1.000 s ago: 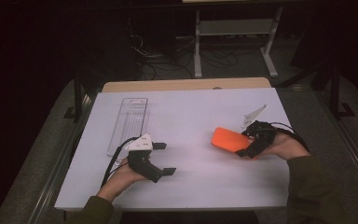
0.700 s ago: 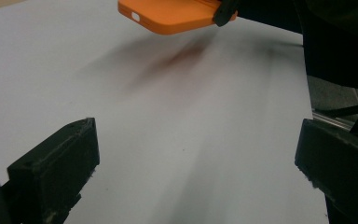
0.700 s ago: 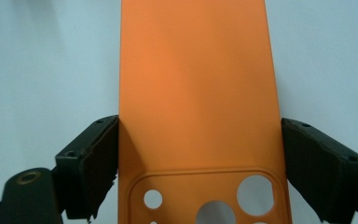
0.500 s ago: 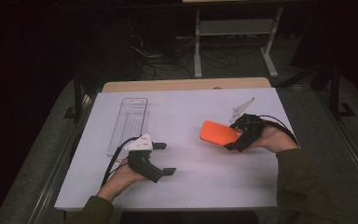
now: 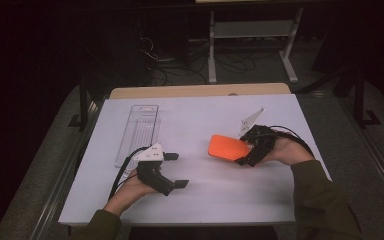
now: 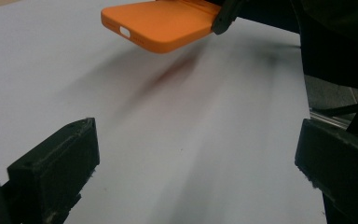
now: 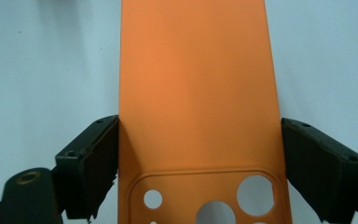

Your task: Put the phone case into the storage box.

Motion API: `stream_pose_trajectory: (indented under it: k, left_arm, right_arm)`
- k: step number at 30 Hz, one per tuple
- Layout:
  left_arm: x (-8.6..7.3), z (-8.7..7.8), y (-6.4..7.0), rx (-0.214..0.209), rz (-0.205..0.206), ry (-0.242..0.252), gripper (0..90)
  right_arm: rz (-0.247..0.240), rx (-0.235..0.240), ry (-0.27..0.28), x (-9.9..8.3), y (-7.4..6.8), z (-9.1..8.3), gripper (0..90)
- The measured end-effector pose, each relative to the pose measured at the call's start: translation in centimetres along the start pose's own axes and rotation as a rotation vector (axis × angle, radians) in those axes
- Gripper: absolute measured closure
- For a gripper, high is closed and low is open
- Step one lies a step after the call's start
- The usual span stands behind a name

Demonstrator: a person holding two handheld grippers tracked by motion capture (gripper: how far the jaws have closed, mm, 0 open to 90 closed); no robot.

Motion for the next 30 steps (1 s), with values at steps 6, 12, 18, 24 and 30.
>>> stream_pose_trajectory:
  k: [6,12,18,24,30]
  left_arm:
    - [0.0,0.0,0.0,-0.004,0.0,0.0,0.0]
    - [0.0,-0.1,-0.1,-0.006,0.0,0.0,0.0]
    - [0.0,0.0,-0.1,-0.006,0.001,-0.001,0.0]
    - [0.1,-0.1,0.0,-0.002,-0.014,-0.002,0.0]
    - [1.1,0.0,0.0,0.002,0.028,-0.077,0.0]
  right_arm:
    - [-0.042,0.013,-0.017,0.6,-0.7,0.7,14.3]
    - [-0.067,0.028,-0.04,0.9,-1.2,1.4,14.3]
    - [-0.086,0.044,-0.071,1.1,-1.8,2.2,14.3]
    - [-0.101,0.045,-0.083,1.2,-2.1,2.4,14.3]
    - [-0.106,0.038,-0.073,1.3,-2.1,2.2,14.3]
Point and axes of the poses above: each handheld gripper's, and its own axes: z roughly forward along the jaws, x roughly out of its top, y roughly to its right, the point moved 2 cm from there along z, roughly forward along the jaws, and after that the axes turned 4 degrees about -x, right-handed, at the moved point
